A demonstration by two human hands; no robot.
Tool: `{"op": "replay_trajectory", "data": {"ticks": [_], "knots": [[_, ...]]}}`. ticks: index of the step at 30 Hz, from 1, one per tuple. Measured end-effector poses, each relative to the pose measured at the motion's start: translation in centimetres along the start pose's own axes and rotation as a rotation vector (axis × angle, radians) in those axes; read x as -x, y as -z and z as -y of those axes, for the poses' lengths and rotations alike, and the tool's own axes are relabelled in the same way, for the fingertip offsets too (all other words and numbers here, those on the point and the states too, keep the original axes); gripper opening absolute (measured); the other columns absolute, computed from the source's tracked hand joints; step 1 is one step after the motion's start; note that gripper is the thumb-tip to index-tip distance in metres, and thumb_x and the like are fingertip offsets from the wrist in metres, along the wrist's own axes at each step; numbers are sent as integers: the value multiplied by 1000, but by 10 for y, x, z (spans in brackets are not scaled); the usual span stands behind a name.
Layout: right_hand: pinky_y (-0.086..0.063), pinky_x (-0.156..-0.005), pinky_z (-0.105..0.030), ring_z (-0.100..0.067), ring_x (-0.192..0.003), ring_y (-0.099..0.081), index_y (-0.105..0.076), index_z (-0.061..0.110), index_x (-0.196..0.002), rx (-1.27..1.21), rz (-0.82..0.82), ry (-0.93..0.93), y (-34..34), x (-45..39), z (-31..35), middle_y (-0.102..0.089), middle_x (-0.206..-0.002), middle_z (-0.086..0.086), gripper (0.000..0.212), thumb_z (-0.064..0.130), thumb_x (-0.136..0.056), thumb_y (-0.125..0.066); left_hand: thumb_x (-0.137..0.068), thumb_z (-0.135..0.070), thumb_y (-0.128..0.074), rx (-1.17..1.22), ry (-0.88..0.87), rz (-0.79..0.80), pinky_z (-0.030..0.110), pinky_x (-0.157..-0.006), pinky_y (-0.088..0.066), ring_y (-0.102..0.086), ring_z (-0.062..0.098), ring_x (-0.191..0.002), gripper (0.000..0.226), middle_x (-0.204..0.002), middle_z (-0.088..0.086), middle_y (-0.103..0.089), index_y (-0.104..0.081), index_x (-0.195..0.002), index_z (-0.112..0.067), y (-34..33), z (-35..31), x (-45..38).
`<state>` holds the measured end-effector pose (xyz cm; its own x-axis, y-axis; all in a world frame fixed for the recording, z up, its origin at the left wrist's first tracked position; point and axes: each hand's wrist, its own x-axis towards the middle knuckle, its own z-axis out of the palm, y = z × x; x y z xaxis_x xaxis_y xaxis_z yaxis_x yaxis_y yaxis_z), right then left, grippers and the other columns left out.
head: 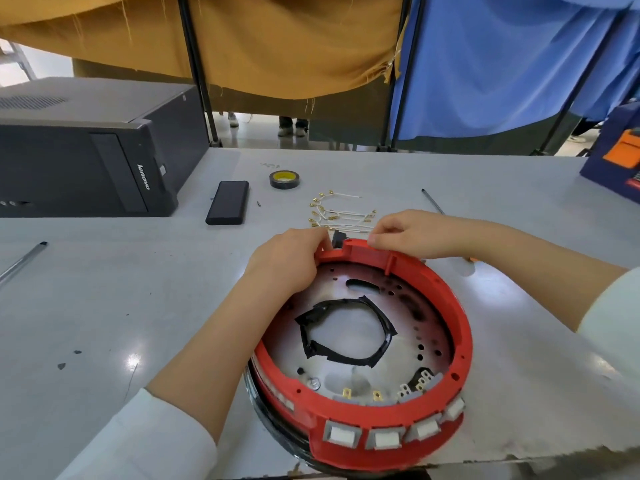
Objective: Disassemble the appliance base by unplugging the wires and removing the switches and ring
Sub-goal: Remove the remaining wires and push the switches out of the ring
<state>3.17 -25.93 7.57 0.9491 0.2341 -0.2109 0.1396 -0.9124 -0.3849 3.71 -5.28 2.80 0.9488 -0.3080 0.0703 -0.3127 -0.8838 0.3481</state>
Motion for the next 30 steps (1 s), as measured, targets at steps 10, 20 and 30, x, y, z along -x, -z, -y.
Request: {"op": "replay_trajectory", "data": {"ticks": [10,20,30], "knots": [[-44,-96,-41,-28,-115,-53,-51,18,-133,402,35,-33,-6,35,15,-58,-127,-7,40,23,-94,-56,-87,-22,-59,31,156,97,36,-89,-42,-50,29,-115,53,-130,9,-50,-37,-136,-24,13,-7,37],[-37,-68,-30,-17,-95,-54,-53,32,-120,417,-152,161,-29,34,47,-60,-110,9,41,40,-82,-67,-92,-7,-40,-82,-38,129,37,-74,-42,-56,34,-96,52,-114,17,-59,-25,-141,-17,15,-37,49],[-49,-77,-32,-23,-96,-61,-60,15,-110,303,-158,-130,-19,48,14,-67,-103,-3,48,57,-86,-56,-92,-9,-42,-297,272,96,37,-83,-41,-50,34,-112,54,-125,16,-51,-22,-142,-11,24,-14,61]]}}
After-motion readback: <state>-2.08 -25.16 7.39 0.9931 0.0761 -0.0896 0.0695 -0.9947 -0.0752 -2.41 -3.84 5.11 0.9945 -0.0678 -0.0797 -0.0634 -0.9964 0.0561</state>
